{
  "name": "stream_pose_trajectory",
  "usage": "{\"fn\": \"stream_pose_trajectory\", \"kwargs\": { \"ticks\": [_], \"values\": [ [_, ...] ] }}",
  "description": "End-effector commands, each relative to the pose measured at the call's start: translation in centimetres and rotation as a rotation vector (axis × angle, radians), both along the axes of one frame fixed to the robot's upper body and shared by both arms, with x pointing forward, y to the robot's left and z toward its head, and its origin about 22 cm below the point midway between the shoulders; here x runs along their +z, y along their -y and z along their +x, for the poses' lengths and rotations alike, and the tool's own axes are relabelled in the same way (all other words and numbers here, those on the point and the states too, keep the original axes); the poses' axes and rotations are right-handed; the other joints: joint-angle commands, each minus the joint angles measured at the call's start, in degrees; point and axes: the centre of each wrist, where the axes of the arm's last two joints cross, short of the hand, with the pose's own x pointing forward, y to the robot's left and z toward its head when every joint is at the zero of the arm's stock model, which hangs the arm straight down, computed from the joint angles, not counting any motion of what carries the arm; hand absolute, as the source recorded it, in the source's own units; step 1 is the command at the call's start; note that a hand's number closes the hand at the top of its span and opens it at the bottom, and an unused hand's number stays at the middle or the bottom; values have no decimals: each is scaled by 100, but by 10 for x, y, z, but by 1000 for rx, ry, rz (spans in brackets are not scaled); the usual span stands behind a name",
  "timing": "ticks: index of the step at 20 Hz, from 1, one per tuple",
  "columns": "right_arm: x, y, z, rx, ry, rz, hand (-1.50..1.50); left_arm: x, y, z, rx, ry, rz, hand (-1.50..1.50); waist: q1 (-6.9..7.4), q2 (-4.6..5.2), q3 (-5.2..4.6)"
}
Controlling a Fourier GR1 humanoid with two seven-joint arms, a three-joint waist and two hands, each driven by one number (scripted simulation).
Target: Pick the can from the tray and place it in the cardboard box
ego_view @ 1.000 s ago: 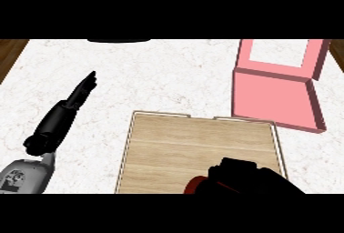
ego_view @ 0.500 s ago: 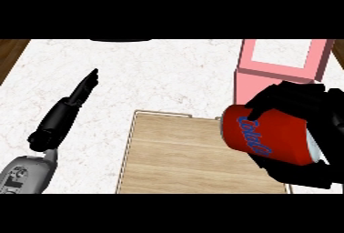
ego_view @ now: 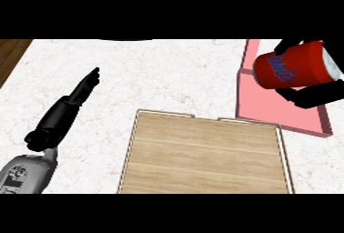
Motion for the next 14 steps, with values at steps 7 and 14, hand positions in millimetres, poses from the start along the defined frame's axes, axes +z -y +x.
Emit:
{"fn": "stream_pose_trajectory", "kwargs": {
  "ticks": [7, 14],
  "values": [
    [-30, 71, 57, 10, -343, -215, 150, 0, 0, -7, 13, 25, 5, 0, 84, 13, 3],
    [-47, 91, 76, 103, -511, -341, -150, 7, -3, 7, 5, 13, -8, 0, 40, 13, 4]
  ]
}}
